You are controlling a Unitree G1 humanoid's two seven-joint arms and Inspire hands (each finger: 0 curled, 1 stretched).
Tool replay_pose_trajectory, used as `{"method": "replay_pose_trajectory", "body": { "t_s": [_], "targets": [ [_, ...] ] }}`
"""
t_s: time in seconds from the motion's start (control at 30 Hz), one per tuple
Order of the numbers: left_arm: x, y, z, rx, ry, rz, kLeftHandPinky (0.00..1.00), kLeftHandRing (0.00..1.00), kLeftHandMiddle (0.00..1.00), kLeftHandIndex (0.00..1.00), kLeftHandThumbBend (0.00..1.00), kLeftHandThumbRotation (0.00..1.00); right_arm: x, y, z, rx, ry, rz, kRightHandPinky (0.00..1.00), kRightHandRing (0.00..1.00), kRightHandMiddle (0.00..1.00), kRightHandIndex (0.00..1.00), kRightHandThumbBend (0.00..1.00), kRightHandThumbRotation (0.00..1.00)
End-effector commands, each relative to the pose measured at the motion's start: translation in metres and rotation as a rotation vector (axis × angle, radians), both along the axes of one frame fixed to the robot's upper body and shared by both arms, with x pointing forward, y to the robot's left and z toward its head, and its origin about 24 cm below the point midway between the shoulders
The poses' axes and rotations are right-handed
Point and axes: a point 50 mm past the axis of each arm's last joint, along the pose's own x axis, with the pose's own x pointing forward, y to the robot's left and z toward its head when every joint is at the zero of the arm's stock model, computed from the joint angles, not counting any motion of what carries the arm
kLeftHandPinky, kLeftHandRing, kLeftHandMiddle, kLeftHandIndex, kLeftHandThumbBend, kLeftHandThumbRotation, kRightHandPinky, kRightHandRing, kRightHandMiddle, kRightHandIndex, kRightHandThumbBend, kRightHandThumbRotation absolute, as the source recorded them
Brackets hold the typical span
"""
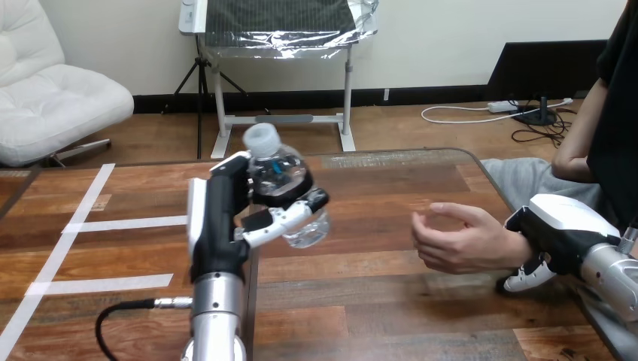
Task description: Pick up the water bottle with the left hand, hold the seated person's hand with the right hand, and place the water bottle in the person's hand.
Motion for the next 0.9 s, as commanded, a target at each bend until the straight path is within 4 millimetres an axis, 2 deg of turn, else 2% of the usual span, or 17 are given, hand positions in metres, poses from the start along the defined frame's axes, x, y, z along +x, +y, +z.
{"method": "replay_pose_trajectory", "body": {
  "t_s": [0.0, 0.87],
  "targets": [
    [0.012, -0.024, 0.039, -0.06, -0.143, -0.055, 0.4, 0.41, 0.43, 0.47, 0.68, 0.0, 0.008, 0.008, 0.016, 0.051, -0.097, 0.025, 0.25, 0.31, 0.4, 0.43, 0.69, 0.0],
    [0.013, -0.051, 0.047, -0.077, -0.157, -0.156, 0.42, 0.4, 0.42, 0.46, 0.69, 0.0, 0.008, 0.013, 0.025, 0.061, -0.146, 0.052, 0.22, 0.28, 0.37, 0.41, 0.74, 0.0]
  ]
}}
